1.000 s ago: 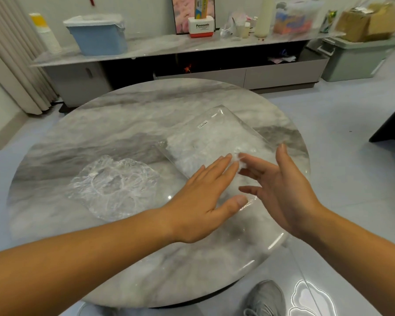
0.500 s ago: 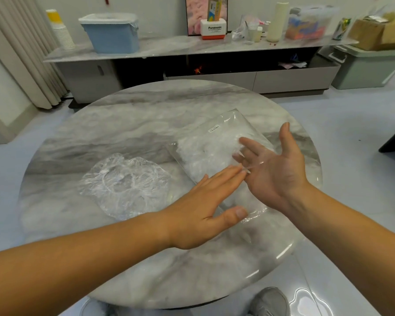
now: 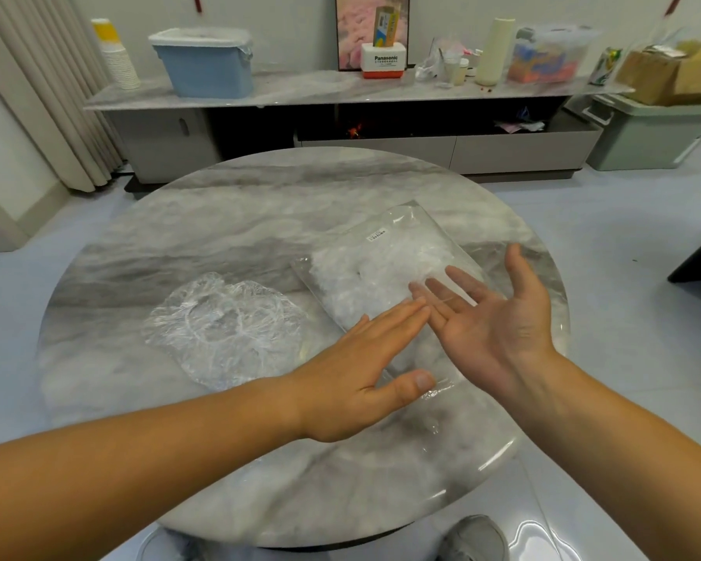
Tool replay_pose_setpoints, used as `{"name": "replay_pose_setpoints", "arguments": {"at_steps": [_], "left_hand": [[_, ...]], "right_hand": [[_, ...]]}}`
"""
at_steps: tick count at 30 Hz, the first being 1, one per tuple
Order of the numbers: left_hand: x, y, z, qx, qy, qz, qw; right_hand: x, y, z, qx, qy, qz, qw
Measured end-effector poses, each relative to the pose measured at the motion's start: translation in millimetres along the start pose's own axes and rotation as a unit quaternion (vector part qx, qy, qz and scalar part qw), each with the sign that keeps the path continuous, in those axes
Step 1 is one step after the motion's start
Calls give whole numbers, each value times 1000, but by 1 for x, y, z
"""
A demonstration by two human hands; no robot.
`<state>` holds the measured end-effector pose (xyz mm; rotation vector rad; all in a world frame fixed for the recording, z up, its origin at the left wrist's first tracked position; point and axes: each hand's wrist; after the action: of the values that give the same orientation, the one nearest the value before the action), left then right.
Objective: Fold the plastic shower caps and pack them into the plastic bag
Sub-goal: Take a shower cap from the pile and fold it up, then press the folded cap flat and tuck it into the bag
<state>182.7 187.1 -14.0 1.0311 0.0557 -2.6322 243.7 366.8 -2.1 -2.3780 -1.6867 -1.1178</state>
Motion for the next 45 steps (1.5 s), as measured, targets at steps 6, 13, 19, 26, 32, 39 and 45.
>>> {"name": "replay_pose_setpoints", "arguments": {"at_steps": [6,13,19,26,32,39,45], "left_hand": [[-1,1,0,0,14,-3,1000],[7,2,1,-7,6,-6,1000],[11,1,1,0,-23,-6,1000],[11,16,8,-50,-16,-15,999],[43,58,15,-155,-18,190,969],[112,117,26,-99,-113,304,941],[133,133,29,-106,-157,237,953]], "right_hand": [[-1,-3,-11,32,37,-21,999],[0,-13,-19,34,12,-31,999],[0,20,11,57,43,-28,997],[4,55,11,-13,272,70,960],[-32,67,-29,171,328,7,929],[-99,57,-50,260,611,-10,748],[-129,30,-47,275,719,-30,637]]}}
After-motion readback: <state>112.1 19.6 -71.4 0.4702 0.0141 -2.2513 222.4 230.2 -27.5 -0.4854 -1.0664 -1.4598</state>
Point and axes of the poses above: each hand's wrist, its own y-axis away from the middle knuckle, its own z-axis out of the back of the hand, x = y × z, and after that the axes turned 2 degrees about x, right-handed
